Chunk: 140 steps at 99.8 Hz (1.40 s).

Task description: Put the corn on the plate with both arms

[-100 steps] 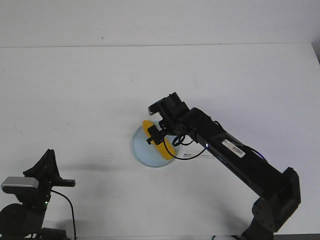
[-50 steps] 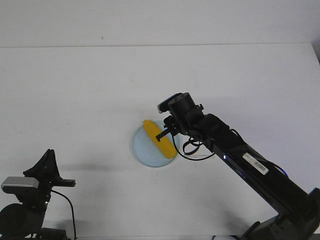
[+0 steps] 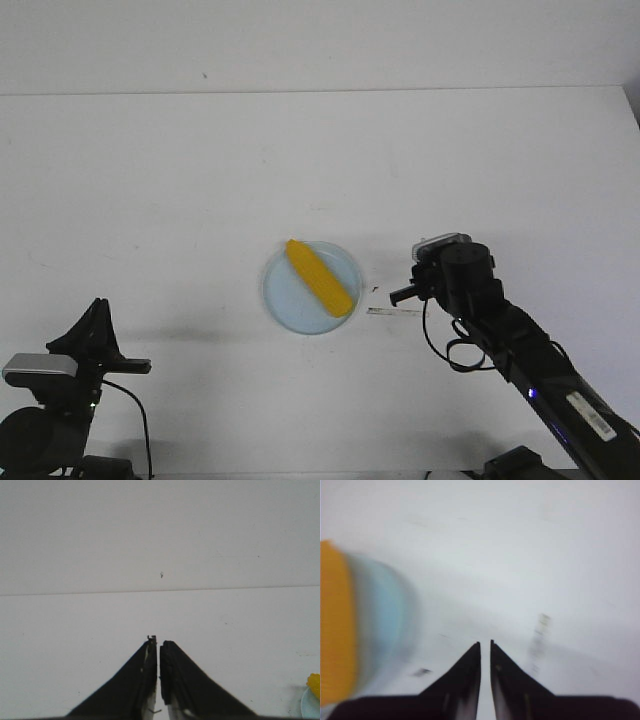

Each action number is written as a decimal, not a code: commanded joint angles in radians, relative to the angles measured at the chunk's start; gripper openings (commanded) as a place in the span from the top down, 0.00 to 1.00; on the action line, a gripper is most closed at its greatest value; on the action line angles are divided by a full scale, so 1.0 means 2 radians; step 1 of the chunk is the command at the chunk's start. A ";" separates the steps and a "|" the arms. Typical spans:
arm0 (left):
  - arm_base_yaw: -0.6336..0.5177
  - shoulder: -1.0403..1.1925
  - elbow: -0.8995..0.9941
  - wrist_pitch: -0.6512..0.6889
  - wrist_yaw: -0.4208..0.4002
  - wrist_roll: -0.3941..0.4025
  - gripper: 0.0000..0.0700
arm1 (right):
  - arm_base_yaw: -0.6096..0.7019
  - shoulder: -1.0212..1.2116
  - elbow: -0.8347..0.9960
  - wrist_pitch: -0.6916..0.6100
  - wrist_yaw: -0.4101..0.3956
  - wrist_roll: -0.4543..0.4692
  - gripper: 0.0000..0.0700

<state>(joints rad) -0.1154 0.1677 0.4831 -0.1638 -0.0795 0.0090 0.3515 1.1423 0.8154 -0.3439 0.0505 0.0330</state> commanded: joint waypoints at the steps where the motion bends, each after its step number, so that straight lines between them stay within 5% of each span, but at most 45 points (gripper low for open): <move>1: 0.000 0.000 0.004 0.008 -0.002 0.003 1.00 | -0.018 -0.021 -0.023 0.012 -0.004 -0.001 0.95; 44: 0.000 0.000 0.004 0.008 -0.001 0.003 1.00 | -0.146 -0.238 -0.197 0.148 -0.003 0.002 0.95; 90: 0.000 0.000 0.004 0.008 -0.001 0.003 1.00 | -0.176 -0.433 -0.227 0.105 0.000 0.000 0.95; 140: 0.000 0.000 0.004 0.008 -0.001 0.003 1.00 | -0.176 -0.499 -0.227 0.122 0.001 0.000 0.95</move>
<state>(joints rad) -0.1154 0.1677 0.4831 -0.1638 -0.0799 0.0090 -0.0010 0.1478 0.3588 -0.1123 0.0521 0.0330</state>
